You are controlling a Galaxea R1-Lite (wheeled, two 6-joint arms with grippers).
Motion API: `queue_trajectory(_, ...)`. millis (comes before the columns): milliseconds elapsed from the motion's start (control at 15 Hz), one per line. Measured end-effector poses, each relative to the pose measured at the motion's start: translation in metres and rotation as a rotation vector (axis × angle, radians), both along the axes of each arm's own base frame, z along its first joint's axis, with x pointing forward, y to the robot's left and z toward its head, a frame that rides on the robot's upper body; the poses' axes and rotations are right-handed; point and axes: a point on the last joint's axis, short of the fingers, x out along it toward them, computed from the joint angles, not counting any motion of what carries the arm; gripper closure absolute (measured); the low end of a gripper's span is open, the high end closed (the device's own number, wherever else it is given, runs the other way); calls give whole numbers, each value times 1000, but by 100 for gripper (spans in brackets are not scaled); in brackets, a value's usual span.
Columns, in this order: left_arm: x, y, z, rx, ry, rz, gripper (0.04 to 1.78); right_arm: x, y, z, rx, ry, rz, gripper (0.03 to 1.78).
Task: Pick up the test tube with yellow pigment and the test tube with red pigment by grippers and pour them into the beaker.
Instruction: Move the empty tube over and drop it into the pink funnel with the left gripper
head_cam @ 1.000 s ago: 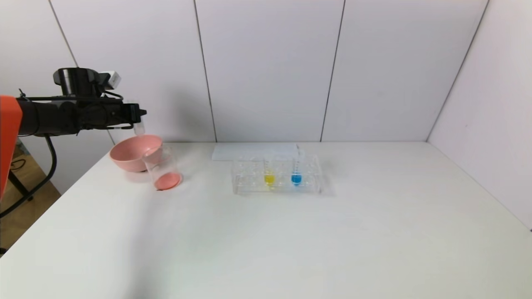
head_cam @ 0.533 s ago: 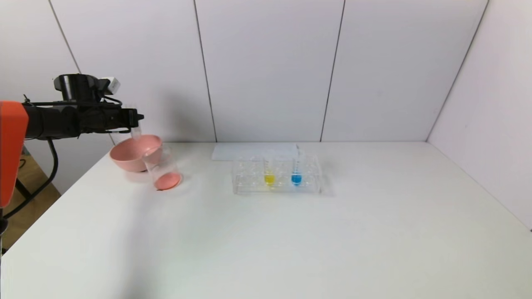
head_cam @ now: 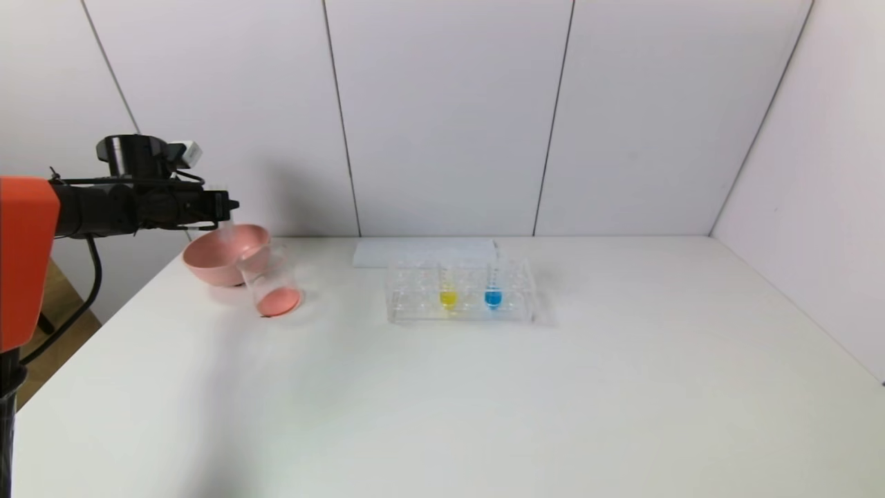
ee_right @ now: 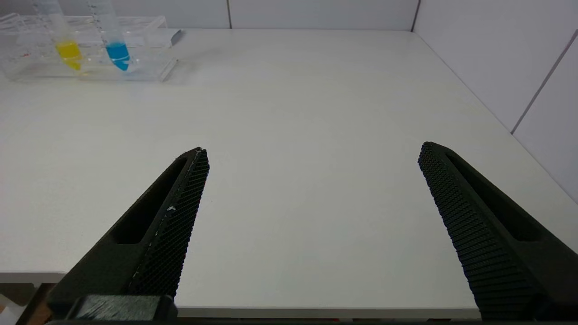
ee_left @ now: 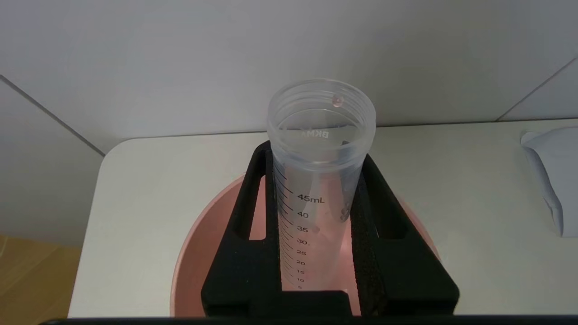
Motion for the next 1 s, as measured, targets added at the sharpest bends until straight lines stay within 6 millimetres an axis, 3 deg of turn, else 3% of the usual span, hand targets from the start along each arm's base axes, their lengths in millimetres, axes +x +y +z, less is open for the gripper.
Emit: queue_trajectory(1000,2,5,-4,-9,18,2,137,0,0,0,0,0,0,11)
